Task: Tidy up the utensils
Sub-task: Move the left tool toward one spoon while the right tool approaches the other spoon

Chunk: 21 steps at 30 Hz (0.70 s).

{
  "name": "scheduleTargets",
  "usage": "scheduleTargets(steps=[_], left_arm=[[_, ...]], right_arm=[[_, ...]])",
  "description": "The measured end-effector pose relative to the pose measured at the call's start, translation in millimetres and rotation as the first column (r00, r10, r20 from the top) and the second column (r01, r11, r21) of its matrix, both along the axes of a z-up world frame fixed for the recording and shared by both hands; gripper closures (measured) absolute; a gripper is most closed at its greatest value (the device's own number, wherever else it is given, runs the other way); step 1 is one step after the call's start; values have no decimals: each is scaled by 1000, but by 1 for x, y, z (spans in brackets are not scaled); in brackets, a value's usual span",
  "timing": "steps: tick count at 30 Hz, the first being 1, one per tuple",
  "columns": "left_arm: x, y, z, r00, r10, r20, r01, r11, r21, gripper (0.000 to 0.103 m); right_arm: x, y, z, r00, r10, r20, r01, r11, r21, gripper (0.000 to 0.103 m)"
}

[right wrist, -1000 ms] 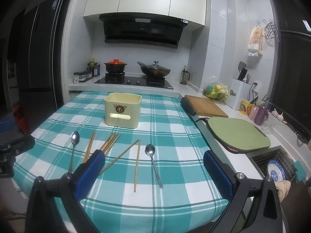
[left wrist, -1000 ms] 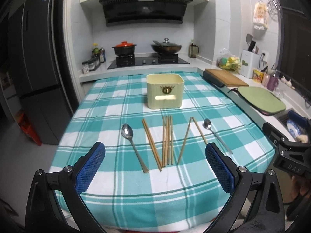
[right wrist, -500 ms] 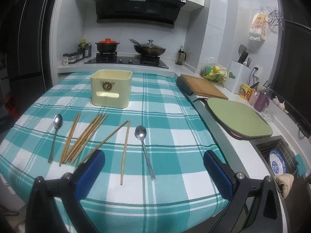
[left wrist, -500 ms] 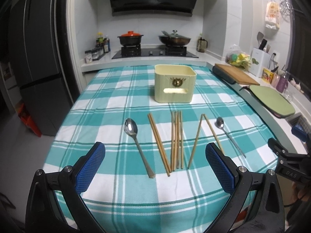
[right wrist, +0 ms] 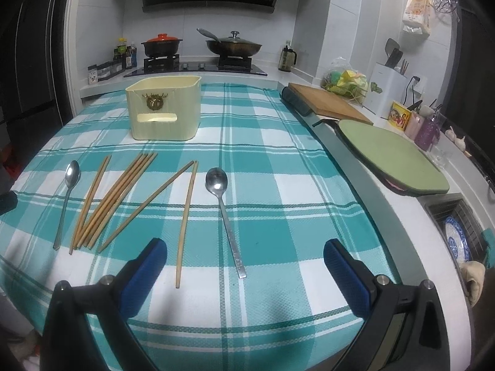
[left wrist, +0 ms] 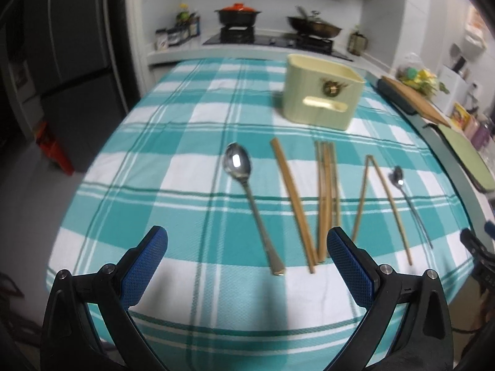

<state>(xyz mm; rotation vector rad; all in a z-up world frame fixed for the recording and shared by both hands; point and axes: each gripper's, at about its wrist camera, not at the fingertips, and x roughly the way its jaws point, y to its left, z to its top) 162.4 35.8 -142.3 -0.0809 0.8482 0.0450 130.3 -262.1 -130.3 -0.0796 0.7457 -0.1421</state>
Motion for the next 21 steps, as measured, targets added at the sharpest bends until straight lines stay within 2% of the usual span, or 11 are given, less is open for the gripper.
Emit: scheduleTargets(steps=[5,9,12,17,21], left_arm=[[22,21,-23,998,49,-35,-50,999,-19,1],[53,23,-42,996,52,-70,-55,998,-41,1],[79,20,-53,993,75,-92,-78,997,-26,1],[119,11,-78,983,125,-134,-114,990,85,1],[128,8,-95,977,124,-176,-100,985,140,0]], right_arm=[[11,-10,-15,999,9,-38,-6,997,75,0],[18,-11,-24,999,12,-50,-8,997,83,0],[22,-11,-27,998,23,-56,-18,997,81,0],[29,-14,-28,998,52,-45,-49,996,81,0],[49,-22,-35,995,81,-62,-76,994,74,0]])
